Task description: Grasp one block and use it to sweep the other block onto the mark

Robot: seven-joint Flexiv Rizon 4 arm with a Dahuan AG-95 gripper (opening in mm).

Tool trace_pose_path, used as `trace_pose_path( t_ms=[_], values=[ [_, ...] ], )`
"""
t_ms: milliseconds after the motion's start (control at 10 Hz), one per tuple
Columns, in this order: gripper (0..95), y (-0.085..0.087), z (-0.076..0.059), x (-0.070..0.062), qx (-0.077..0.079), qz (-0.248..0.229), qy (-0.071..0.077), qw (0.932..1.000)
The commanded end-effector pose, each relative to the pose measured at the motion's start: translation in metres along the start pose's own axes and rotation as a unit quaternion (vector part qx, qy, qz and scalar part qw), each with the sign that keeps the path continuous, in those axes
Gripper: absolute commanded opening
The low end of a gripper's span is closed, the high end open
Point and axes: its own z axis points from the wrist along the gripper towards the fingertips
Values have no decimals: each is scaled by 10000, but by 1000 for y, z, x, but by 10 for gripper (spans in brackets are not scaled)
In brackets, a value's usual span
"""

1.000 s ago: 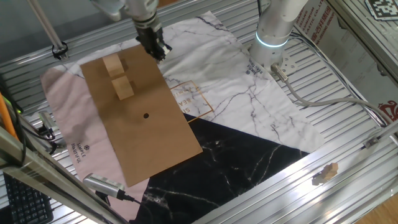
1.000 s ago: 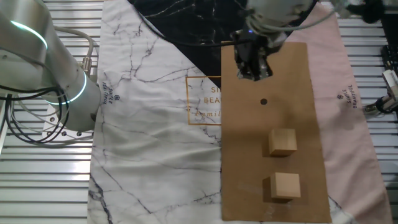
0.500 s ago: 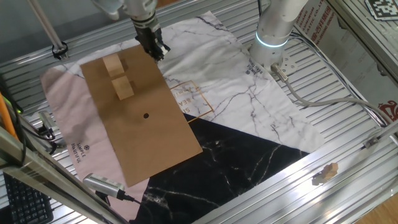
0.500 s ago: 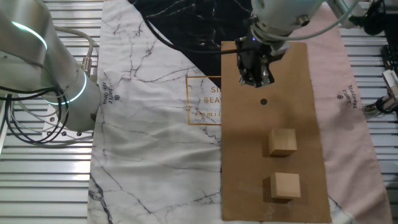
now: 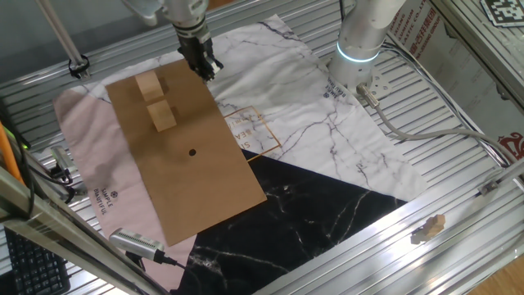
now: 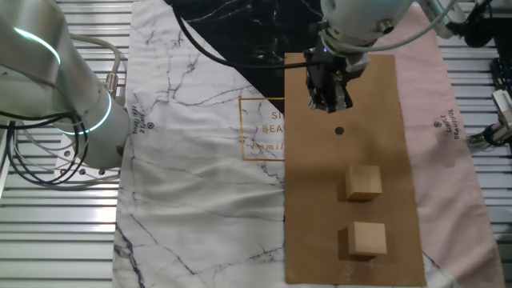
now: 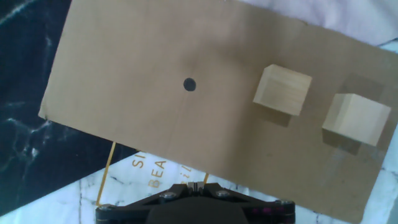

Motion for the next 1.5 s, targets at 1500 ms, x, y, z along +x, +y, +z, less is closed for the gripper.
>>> trace_pose_path(
  t_ms=[1500],
  values=[
    [0,-139,87,26,238,-990,-281,9944]
  ],
)
